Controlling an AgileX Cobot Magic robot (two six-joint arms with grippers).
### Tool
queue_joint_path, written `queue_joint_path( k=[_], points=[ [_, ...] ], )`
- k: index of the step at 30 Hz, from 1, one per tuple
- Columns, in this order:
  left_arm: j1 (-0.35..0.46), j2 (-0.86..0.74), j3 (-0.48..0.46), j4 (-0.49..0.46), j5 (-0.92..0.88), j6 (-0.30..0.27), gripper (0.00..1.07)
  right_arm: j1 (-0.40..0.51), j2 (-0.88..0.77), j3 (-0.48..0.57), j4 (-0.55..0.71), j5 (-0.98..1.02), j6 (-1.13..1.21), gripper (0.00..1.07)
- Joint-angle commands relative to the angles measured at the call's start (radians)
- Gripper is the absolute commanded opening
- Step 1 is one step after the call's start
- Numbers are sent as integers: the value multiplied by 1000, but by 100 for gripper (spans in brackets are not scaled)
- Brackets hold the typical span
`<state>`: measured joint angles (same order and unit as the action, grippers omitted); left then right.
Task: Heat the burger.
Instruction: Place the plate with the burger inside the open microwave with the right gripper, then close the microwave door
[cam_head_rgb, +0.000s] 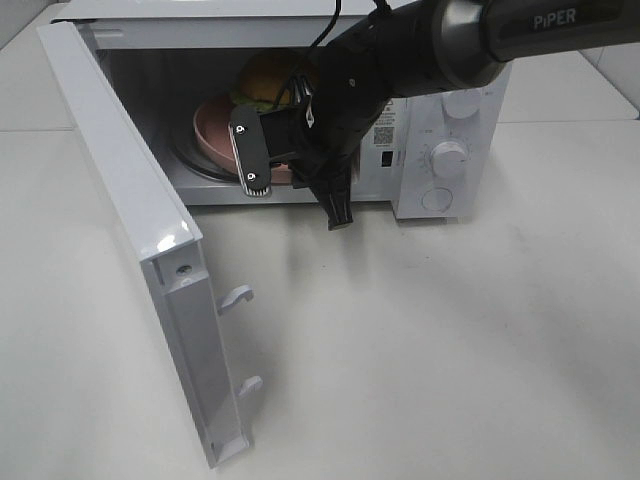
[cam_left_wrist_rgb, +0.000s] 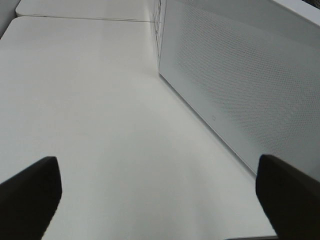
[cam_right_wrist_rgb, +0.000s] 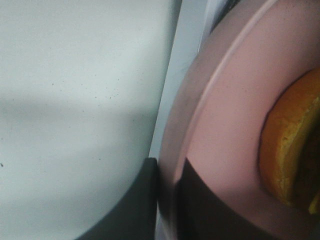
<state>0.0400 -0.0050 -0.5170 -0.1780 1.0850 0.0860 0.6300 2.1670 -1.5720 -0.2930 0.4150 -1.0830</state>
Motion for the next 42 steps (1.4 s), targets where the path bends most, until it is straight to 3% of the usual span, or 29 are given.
queue_joint_path(
  k=[1,7,11,12,17,42],
  points=[
    [-5,-17,1,-8,-15,-6,98,-13,-10,-22,-27,-48,7,3],
    [-5,-17,1,-8,-15,-6,98,-13,-10,-22,-19,-34,8,13],
    [-5,-17,1,-8,-15,-6,98,-12,-10,-22,-18,-31,16,27],
    [-5,-17,1,-8,-15,-6,98,-12,-10,-22,-18,-31,24,37],
    [-5,-17,1,-8,-15,-6,98,-10,-10,-22,-18,-31,77,51],
    [-5,-17,1,-8,-15,-6,98,-10,-151,185,-20,-114,119,65]
  ],
)
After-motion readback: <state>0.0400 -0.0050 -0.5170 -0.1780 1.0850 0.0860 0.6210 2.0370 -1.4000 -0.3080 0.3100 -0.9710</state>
